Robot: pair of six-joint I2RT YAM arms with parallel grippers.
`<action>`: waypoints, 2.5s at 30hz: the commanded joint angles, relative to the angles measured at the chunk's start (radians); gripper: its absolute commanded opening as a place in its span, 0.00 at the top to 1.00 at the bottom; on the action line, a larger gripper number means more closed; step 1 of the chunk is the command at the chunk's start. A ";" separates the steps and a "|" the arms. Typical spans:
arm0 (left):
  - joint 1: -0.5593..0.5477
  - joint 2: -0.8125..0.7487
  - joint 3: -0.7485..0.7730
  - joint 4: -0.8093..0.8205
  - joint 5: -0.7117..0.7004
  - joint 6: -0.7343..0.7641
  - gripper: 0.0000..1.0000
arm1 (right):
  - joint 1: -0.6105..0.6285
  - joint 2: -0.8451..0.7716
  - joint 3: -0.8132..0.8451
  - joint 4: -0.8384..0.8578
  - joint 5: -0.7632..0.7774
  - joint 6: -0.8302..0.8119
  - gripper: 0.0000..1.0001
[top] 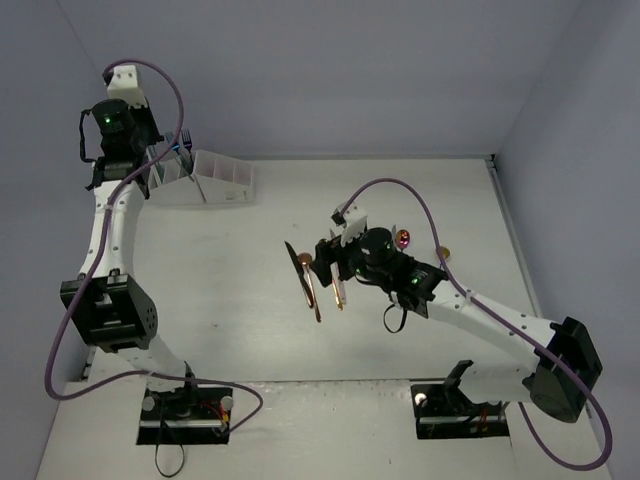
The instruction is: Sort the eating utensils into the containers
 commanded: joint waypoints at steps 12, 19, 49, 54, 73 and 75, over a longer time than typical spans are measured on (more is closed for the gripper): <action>0.061 0.478 0.484 0.244 -0.036 0.080 1.00 | -0.033 0.105 -0.025 0.058 -0.147 0.067 0.22; 0.045 0.553 0.436 0.281 0.007 0.110 1.00 | -0.041 0.120 -0.035 0.058 -0.131 0.083 0.22; -0.202 -0.322 -0.210 -0.105 -0.139 -0.214 0.16 | -0.043 0.264 -0.085 -0.082 0.206 0.346 0.57; -0.308 -0.556 -0.468 -0.238 -0.063 -0.329 0.16 | -0.043 0.264 -0.075 -0.085 0.222 0.348 0.57; -0.910 -0.110 -0.469 -0.331 -0.437 -0.710 0.25 | -0.115 -0.116 -0.222 -0.228 0.369 0.400 0.54; -0.919 -0.049 -0.437 -0.326 -0.431 -0.725 0.32 | -0.123 -0.158 -0.237 -0.246 0.364 0.401 0.53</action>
